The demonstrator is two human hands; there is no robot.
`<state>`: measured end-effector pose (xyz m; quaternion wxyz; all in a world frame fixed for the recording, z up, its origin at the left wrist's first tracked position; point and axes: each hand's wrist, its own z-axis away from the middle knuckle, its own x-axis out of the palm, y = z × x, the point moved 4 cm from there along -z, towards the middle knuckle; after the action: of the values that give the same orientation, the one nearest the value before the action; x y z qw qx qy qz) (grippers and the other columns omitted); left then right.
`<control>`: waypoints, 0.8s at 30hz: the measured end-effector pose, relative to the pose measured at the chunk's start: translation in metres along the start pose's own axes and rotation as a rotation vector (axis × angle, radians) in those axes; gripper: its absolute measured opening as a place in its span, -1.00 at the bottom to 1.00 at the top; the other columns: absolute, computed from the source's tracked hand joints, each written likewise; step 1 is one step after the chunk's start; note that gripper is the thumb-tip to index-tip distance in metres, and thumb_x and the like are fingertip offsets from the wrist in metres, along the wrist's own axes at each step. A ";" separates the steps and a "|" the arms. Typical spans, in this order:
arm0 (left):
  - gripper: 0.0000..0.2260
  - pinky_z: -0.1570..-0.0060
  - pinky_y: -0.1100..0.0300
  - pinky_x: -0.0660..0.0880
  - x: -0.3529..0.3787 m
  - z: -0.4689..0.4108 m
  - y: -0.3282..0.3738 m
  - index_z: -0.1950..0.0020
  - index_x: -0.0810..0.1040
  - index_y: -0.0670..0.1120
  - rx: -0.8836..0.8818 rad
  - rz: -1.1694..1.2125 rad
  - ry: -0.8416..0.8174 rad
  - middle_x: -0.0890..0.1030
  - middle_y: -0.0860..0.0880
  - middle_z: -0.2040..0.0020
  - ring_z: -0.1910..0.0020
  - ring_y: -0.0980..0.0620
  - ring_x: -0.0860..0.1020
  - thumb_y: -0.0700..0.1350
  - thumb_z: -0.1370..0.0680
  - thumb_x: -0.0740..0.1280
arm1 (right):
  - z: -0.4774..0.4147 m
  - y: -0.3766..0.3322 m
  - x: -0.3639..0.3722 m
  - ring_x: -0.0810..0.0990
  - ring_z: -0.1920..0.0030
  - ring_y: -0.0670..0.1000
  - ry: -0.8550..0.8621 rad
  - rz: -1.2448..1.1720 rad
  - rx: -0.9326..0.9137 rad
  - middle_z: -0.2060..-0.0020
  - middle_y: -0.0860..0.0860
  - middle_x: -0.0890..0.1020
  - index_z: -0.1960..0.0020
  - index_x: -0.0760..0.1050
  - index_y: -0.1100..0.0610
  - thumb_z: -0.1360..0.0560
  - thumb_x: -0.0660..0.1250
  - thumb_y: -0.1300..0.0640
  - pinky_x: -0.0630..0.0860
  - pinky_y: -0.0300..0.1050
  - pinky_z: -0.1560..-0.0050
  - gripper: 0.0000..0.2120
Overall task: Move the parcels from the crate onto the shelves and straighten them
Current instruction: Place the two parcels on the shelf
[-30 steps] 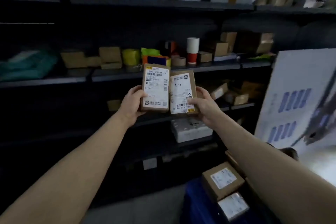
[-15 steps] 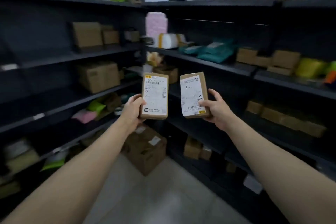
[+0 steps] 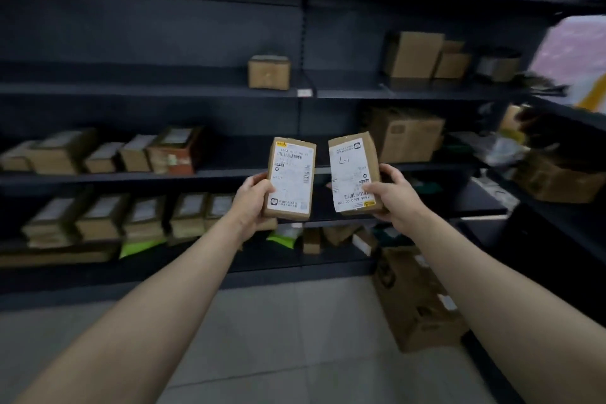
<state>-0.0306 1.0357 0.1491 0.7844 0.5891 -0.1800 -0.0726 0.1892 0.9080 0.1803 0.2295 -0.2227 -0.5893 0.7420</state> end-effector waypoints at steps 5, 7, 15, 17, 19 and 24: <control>-0.67 0.27 0.10 0.51 -0.077 -0.031 0.005 -0.31 0.36 -0.01 -0.004 0.002 0.168 0.62 -0.07 -0.04 0.08 -0.01 0.60 -0.20 -0.55 0.17 | -0.055 0.001 0.087 0.64 0.10 0.02 -0.136 0.057 0.057 -0.01 0.01 0.62 -0.47 0.22 -0.08 -0.51 0.36 0.26 0.55 -0.02 0.15 -0.38; -0.65 0.18 0.06 0.53 -0.096 -0.046 0.004 -0.33 0.37 0.00 -0.008 -0.005 0.218 0.62 -0.07 -0.03 0.07 -0.02 0.59 -0.19 -0.54 0.17 | -0.077 0.002 0.113 0.64 0.09 0.01 -0.201 0.096 0.060 0.05 -0.02 0.60 -0.47 0.22 -0.07 -0.52 0.35 0.26 0.57 -0.02 0.15 -0.38; -0.62 0.11 0.01 0.55 -0.106 -0.128 0.008 -0.35 0.35 0.00 -0.025 0.015 0.349 0.63 -0.09 -0.03 0.03 -0.05 0.61 -0.18 -0.54 0.19 | -0.181 -0.001 0.158 0.62 0.09 0.01 -0.337 0.165 0.080 -0.13 0.05 0.58 -0.50 0.18 -0.02 -0.53 0.33 0.29 0.52 -0.11 0.26 -0.37; -0.63 0.25 0.09 0.51 -0.101 -0.149 0.010 -0.35 0.35 -0.01 -0.026 0.029 0.364 0.62 -0.08 -0.01 0.09 -0.02 0.60 -0.19 -0.54 0.19 | -0.209 -0.002 0.161 0.63 0.08 0.01 -0.352 0.192 0.092 -0.15 0.07 0.58 -0.50 0.17 -0.01 -0.53 0.34 0.29 0.52 -0.13 0.28 -0.36; -0.64 0.29 0.11 0.49 -0.100 -0.169 0.010 -0.35 0.34 -0.02 -0.028 0.046 0.374 0.62 -0.08 -0.01 0.12 0.00 0.60 -0.20 -0.55 0.19 | -0.235 -0.002 0.167 0.63 0.07 0.02 -0.356 0.218 0.098 -0.21 0.10 0.57 -0.51 0.17 0.00 -0.53 0.34 0.28 0.52 -0.14 0.29 -0.35; -0.66 0.25 0.08 0.52 -0.115 -0.219 0.012 -0.33 0.34 -0.05 -0.055 0.045 0.389 0.62 -0.09 -0.02 0.10 -0.03 0.60 -0.19 -0.56 0.18 | -0.291 -0.002 0.194 0.64 0.00 0.08 -0.348 0.253 0.120 -0.24 0.13 0.56 -0.52 0.16 0.03 -0.52 0.36 0.25 0.52 -0.13 0.28 -0.34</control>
<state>-0.0575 1.2736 0.0848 0.8218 0.5660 -0.0362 0.0552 0.2103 1.2498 0.1110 0.0425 -0.1493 -0.5422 0.8258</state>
